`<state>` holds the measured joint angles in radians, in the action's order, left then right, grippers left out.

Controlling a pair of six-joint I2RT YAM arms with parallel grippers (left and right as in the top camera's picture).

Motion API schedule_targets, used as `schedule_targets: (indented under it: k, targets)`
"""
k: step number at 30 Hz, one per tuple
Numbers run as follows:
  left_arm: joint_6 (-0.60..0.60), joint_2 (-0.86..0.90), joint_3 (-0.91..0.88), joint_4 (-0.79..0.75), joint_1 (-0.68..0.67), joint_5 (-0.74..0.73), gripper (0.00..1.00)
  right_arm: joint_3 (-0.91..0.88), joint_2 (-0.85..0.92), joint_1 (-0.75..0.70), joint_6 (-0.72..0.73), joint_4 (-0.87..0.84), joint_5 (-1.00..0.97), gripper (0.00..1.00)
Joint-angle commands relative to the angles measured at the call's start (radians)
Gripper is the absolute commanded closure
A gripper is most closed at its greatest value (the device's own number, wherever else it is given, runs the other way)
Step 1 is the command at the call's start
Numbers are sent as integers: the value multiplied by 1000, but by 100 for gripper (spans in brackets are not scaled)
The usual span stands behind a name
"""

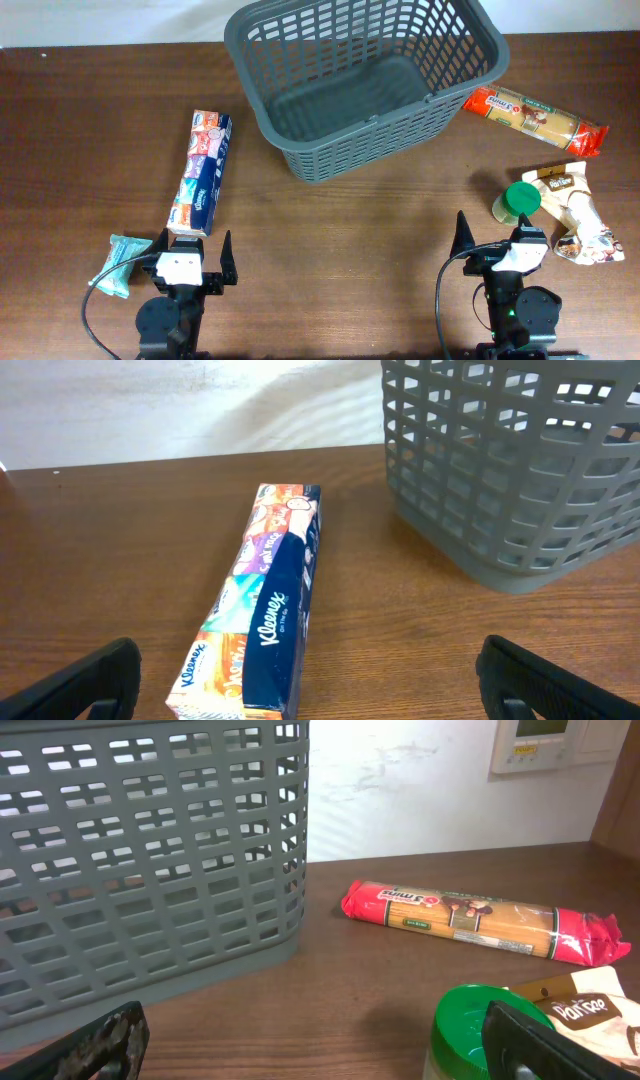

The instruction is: Pack container

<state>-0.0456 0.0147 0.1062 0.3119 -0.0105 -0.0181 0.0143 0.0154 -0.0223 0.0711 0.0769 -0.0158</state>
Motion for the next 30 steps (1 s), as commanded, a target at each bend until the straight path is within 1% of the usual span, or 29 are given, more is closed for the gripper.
schedule_targets:
  k: [1,30]
  targets:
    - [-16,-10,-10,-1,5,8,1,-9,-12,11,-5,2,12,1]
    - [-16,-10,-10,-2,5,23,1,-9,-12,11,-5,2,12,1]
